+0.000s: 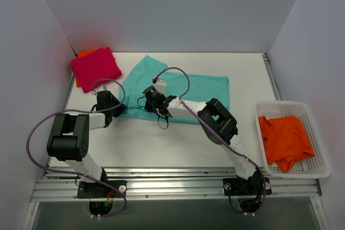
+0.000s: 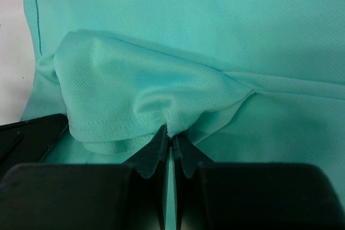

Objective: Fold and stack the t-shirts
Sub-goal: Fold the flattened tshirt in 1/3 of the way

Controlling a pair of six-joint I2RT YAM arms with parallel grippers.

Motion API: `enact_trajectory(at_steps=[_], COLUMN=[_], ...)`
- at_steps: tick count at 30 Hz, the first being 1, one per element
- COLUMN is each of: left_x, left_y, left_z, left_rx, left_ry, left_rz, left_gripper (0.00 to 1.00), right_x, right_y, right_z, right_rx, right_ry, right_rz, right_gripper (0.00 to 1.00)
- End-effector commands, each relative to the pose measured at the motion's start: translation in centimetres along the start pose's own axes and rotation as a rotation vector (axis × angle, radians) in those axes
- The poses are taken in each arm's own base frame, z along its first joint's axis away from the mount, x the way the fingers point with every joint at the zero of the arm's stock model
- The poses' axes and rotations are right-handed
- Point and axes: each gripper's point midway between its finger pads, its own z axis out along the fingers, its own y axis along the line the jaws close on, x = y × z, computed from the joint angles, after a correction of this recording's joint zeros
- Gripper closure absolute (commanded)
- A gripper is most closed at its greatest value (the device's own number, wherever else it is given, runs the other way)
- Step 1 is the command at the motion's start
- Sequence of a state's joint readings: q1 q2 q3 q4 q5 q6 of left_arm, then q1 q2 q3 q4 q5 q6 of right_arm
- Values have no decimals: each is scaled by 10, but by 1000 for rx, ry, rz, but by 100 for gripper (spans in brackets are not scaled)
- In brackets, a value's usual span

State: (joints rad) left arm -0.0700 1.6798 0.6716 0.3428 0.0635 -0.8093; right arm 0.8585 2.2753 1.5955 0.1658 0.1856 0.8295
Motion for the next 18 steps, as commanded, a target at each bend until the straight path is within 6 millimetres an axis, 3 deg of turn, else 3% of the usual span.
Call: enact_trajectory(at_steps=[1,3,10,16,17,18], left_x=[-9,-10,-10,-8,-8,-9], left_y=[-10,-10,-12,-12,-12,-12], left_z=[1,2,4,7,7,7], left_rx=[48,50,57,58,58,61], left_ry=[-29,-30,-27,-19,-19,-20], left_rz=[-9,-9,-6,-5,-6,-4], left_gripper=[98,98,98,98,98,98], right_x=[-8,-18,-85,-124,-127,-137], right_y=[-1,2,35,30,27,23], right_z=[6,5,-7,0,3,6], right_rx=[11,7,-52,-55,-52,-52], right_ry=[13,4,-87,-134,-133,-143], right_rz=[-15,-10,15,64,72,95], right_gripper=[100,100,100,100,96,82])
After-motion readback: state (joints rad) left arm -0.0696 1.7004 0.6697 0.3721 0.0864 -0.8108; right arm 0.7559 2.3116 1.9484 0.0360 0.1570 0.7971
